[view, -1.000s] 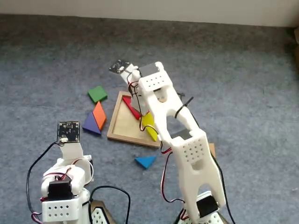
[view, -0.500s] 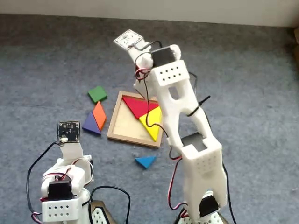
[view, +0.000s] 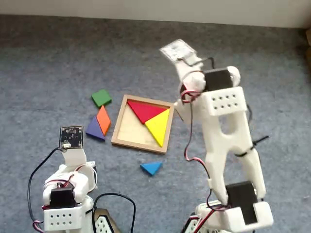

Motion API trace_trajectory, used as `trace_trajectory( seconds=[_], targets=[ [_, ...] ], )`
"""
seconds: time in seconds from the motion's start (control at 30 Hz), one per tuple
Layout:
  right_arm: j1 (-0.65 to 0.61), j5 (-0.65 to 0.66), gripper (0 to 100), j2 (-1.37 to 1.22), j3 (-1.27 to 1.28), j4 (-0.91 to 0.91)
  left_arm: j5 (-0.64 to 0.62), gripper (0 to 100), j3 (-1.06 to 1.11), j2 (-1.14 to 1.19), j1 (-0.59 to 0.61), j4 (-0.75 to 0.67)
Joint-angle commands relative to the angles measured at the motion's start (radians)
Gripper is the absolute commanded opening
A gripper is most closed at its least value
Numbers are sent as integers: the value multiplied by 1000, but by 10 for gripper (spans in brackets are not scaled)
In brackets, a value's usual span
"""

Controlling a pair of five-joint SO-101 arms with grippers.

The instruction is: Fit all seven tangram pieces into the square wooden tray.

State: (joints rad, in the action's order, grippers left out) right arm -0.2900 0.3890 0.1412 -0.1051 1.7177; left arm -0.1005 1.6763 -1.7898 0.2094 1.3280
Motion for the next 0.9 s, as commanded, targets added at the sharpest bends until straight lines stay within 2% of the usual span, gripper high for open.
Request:
trace_trajectory(
  seconds=[0.0,0.13,0.33,0.4,0.47,0.53,0.67,0.87],
  targets=[
    [101,-29,119,127,99,12,6,7,21,-13,8,5],
    [171,-29,146,249,268,-51,6,7,21,-13,8,5],
    [179,-31,153,398,599,-199,6,7,21,-13,8,5],
    [179,-23,193,401,699,-248,6,7,21,-13,8,5],
    [179,2,257,386,779,-300,6,7,21,-13,8,5],
    [179,80,303,358,832,-341,6,7,21,-13,8,5],
    [180,178,293,269,858,-409,6,7,21,-13,8,5],
    [251,287,271,70,855,-547,6,7,21,-13,8,5]
  ],
)
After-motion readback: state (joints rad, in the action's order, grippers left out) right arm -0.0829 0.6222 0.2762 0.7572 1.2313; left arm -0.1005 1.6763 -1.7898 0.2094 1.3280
